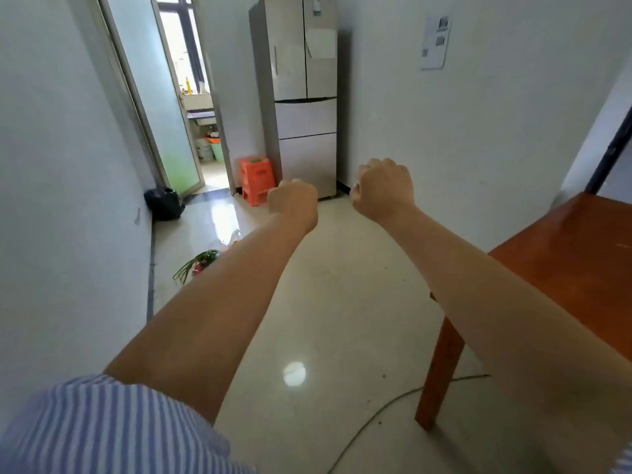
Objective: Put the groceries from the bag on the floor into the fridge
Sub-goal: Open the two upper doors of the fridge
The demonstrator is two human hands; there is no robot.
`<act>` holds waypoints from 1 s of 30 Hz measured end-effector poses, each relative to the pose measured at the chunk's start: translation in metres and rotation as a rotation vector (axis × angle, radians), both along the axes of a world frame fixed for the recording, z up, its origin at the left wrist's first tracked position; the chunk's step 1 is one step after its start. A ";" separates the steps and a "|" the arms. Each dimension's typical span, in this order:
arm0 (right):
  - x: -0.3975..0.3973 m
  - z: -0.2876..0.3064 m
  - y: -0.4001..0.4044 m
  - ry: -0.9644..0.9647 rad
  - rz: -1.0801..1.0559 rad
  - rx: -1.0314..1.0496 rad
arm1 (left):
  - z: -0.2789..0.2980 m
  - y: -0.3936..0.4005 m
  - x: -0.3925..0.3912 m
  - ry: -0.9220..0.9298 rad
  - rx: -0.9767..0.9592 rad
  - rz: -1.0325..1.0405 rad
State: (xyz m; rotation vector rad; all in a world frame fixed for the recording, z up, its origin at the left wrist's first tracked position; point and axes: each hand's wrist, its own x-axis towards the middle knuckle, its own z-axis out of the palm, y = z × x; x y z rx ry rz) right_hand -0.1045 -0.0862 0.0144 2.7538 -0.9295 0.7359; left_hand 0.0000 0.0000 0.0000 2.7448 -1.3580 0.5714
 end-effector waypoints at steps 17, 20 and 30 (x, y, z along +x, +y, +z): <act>0.286 -0.061 -0.366 0.157 0.004 0.053 | -0.040 -0.342 0.286 0.067 0.158 0.071; 0.353 -0.054 -0.437 0.115 -0.008 0.091 | -0.033 -0.410 0.352 0.064 0.170 0.066; 0.552 -0.045 -0.676 0.067 -0.005 0.117 | -0.031 -0.648 0.558 0.098 0.154 0.027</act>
